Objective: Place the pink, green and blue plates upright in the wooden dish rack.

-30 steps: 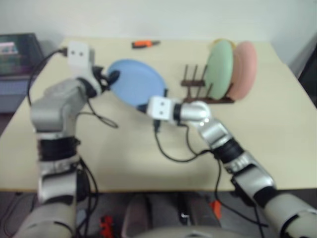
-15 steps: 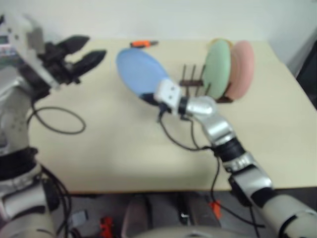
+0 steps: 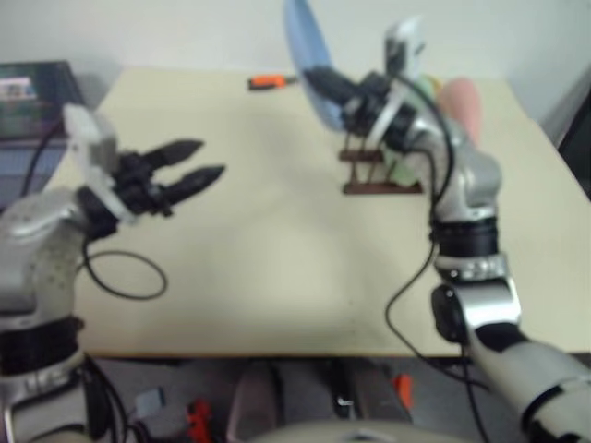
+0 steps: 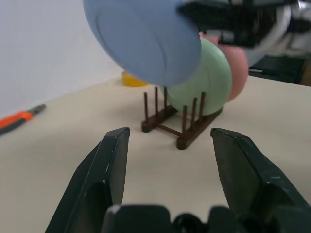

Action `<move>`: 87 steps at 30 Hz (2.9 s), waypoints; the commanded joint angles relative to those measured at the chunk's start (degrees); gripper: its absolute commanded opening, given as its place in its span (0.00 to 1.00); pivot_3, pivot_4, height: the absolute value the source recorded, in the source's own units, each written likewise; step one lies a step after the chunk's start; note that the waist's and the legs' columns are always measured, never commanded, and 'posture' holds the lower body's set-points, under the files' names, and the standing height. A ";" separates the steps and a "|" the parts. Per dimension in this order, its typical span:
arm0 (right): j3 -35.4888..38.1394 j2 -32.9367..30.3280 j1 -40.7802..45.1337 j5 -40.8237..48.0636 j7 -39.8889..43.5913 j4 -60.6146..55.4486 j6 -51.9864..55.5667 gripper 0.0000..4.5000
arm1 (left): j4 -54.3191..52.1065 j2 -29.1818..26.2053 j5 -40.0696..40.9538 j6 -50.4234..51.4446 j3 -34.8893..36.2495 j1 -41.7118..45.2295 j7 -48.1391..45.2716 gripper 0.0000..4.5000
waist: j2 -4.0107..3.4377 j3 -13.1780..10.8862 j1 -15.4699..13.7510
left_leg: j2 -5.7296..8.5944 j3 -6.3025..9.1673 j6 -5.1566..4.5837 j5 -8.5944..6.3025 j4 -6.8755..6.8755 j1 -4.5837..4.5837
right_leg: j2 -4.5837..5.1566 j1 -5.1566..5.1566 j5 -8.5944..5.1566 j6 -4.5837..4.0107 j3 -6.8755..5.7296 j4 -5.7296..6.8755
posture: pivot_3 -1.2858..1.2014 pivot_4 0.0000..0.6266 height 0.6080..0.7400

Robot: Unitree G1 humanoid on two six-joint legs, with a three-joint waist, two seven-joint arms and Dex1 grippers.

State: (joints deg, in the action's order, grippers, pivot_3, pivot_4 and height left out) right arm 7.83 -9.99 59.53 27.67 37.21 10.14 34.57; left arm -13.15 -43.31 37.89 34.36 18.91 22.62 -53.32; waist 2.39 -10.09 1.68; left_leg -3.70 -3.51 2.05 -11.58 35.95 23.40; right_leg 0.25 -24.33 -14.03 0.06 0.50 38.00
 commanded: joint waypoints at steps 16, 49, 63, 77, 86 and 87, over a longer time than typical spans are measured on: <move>12.66 -3.12 4.28 12.95 -13.24 3.23 13.68 0.00 | -2.25 1.30 -0.81 -2.33 -5.94 0.77 2.01 0.65 | -0.01 -0.01 0.16 | 0.03 -0.05 -0.01 -0.01 -0.03 0.04 | -0.07 -0.04 -0.01 0.03 0.06 -0.05 | 0.52 0.24 1.00; 14.30 -6.23 4.27 15.82 -15.66 10.17 15.48 0.00 | -2.72 1.58 -2.09 -1.81 -8.54 0.51 3.66 0.65 | -0.03 -0.02 0.17 | 0.03 -0.05 -0.02 -0.01 -0.13 0.09 | -0.11 -0.08 -0.02 0.04 0.06 -0.15 | 0.52 0.24 1.00; 13.86 -6.99 4.20 15.16 -15.16 10.64 16.52 0.30 | -2.68 1.66 -2.56 -1.86 -9.11 0.63 3.83 0.66 | -0.03 -0.02 0.18 | 0.03 -0.04 -0.02 -0.01 -0.15 0.11 | -0.12 -0.08 -0.02 0.04 0.06 -0.19 | 0.52 0.24 1.00; 10.67 -7.89 3.73 11.91 -12.71 10.04 13.37 0.82 | -3.18 1.73 -2.76 -1.64 -9.38 0.55 4.20 0.66 | -0.05 -0.03 0.19 | 0.02 -0.05 -0.03 -0.01 -0.17 0.15 | -0.12 -0.12 -0.02 0.04 0.05 -0.22 | 0.52 0.24 1.00; 6.87 -9.22 3.22 8.29 -9.48 7.65 9.62 0.82 | -2.97 1.82 -3.00 -1.69 -9.51 0.45 4.33 0.66 | -0.05 -0.03 0.19 | 0.02 -0.05 -0.03 -0.02 -0.17 0.23 | -0.13 -0.20 -0.02 0.05 0.06 -0.22 | 0.52 0.24 1.00; 6.40 -9.42 3.12 7.89 -9.14 7.35 9.28 0.82 | -2.97 1.83 -3.01 -1.70 -9.53 0.44 4.34 0.66 | -0.05 -0.03 0.19 | 0.02 -0.05 -0.03 -0.02 -0.17 0.26 | -0.13 -0.24 -0.02 0.05 0.06 -0.22 | 0.52 0.24 1.00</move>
State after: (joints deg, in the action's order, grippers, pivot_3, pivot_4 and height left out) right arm 14.32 -18.41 61.82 35.88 26.60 21.01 45.90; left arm -14.01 -41.30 35.03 33.22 9.16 22.59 -49.18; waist 2.34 -10.12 1.88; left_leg -3.67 -3.55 2.02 -11.59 35.79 23.72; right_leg 0.12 -24.63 -14.05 0.11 0.56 37.79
